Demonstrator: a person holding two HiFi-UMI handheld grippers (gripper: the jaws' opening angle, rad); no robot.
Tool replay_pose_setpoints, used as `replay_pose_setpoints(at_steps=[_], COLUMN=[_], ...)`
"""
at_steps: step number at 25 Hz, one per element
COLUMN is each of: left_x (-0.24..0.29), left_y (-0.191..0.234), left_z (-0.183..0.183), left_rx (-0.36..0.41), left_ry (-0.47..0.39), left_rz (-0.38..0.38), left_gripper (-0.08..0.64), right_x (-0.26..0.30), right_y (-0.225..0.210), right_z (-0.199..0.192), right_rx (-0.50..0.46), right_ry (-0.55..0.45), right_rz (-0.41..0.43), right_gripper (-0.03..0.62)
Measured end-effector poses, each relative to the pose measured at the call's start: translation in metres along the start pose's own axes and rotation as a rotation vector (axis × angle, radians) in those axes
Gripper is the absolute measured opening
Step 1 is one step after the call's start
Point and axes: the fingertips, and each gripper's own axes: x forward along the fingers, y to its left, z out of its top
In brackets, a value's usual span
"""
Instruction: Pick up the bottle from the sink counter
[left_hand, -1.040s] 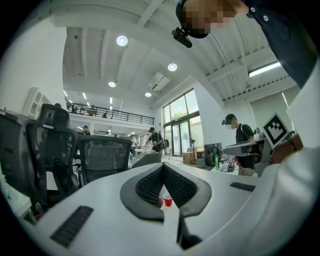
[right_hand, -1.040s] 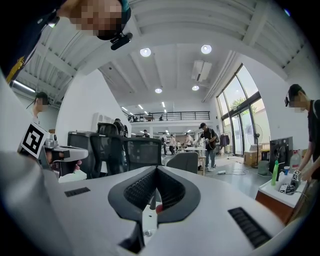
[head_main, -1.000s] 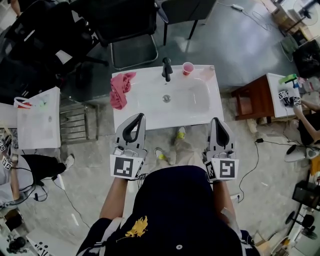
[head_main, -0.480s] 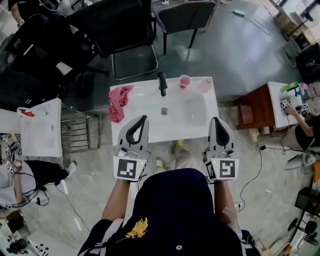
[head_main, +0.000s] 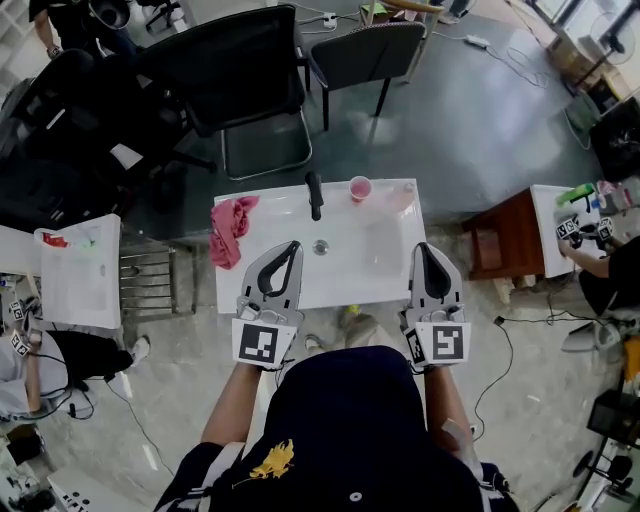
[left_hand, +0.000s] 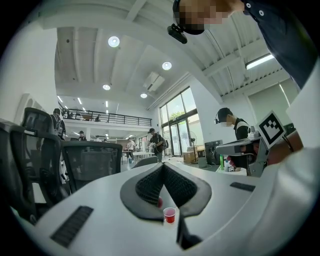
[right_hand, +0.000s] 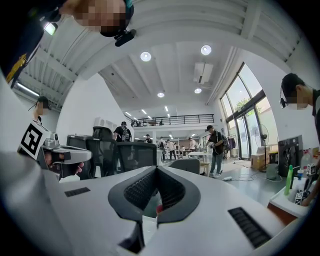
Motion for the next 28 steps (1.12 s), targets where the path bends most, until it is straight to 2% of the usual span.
replay_pose_setpoints(at_steps=[5, 16, 28], left_x=[0.016, 0.061, 0.096], left_y=[-0.001, -0.005, -0.002], left_z=[-0.004, -0.009, -0.028], left_rx=[0.004, 0.006, -0.003], left_ry=[-0.003, -0.008, 0.02], left_rz=[0.015, -0.002, 0.001], left_gripper=[0.015, 0.015, 0.015], right_x=[0.011, 0.038, 0.063], right_y=[-0.016, -0.048, -0.073], right_z=[-0.001, -0.011, -0.029], right_rx=[-0.009, 0.013, 0.018], right_ry=[-0.01, -0.008, 0.021], right_rz=[0.008, -0.009, -0.01], right_gripper=[0.026, 0.026, 0.026])
